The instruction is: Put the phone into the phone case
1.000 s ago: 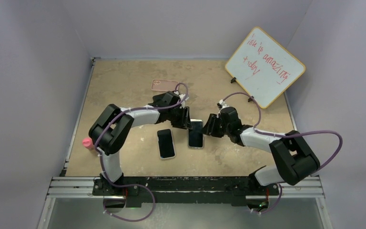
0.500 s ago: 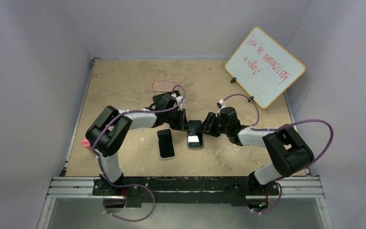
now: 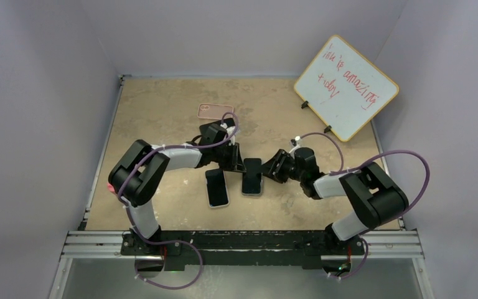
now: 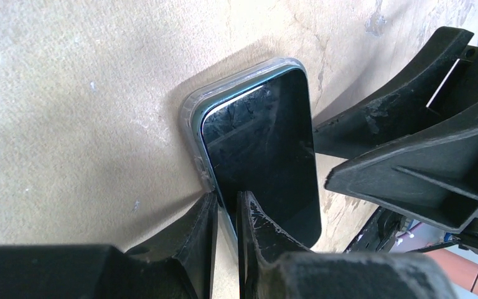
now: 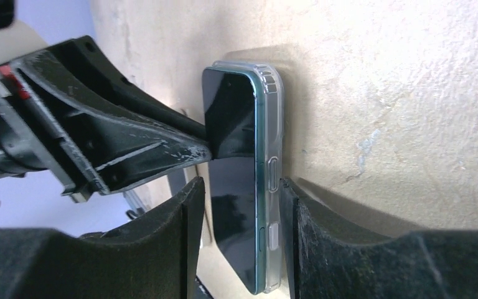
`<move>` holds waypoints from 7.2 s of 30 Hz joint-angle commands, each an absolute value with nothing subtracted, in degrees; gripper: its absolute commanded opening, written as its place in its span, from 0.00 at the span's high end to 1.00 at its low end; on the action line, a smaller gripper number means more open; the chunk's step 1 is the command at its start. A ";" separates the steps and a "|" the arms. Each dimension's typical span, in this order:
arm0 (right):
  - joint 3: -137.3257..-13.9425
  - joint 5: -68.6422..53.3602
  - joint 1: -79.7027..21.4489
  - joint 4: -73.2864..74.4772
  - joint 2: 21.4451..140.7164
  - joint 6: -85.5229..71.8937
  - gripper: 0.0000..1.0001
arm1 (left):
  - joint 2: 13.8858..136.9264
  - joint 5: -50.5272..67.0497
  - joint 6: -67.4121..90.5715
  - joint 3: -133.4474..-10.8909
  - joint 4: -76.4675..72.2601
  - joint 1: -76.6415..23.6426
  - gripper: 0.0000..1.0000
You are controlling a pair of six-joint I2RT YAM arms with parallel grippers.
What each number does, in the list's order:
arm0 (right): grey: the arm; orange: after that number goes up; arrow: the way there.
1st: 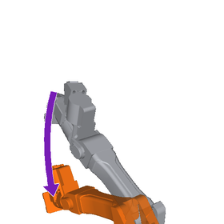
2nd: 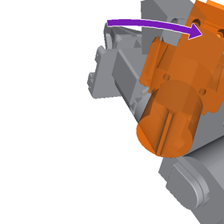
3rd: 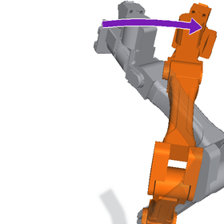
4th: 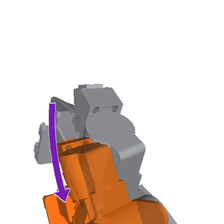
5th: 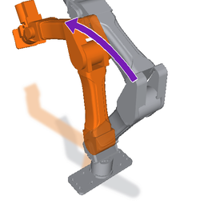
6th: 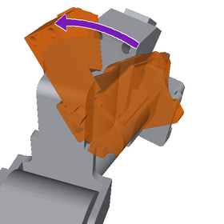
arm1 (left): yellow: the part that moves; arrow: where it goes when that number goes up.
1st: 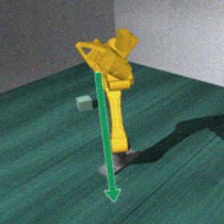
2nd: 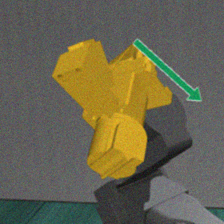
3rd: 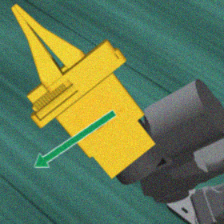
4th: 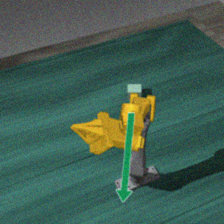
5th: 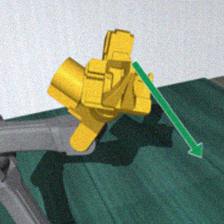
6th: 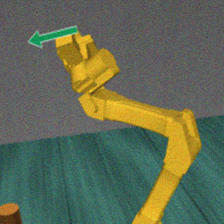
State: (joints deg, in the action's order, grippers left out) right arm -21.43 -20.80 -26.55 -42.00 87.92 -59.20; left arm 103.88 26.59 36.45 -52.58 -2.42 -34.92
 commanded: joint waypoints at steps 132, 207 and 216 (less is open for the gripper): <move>-16.84 -28.12 -35.66 -75.89 91.07 -73.50 0.42 | 101.14 35.68 53.22 -42.76 -17.15 -34.88 0.55; -25.49 -49.98 -33.84 -101.74 78.69 -89.34 1.00 | 65.47 54.51 61.39 -36.08 -38.80 -28.29 0.46; -23.76 -47.05 -33.84 -97.37 78.49 -87.54 0.70 | 64.70 52.17 60.22 -36.84 -31.81 -28.30 1.00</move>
State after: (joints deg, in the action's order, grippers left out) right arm -22.98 -50.19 -33.36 -85.76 79.29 -86.39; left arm 65.78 53.12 63.68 -35.88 -32.97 -27.88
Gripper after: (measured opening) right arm 0.224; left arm 0.130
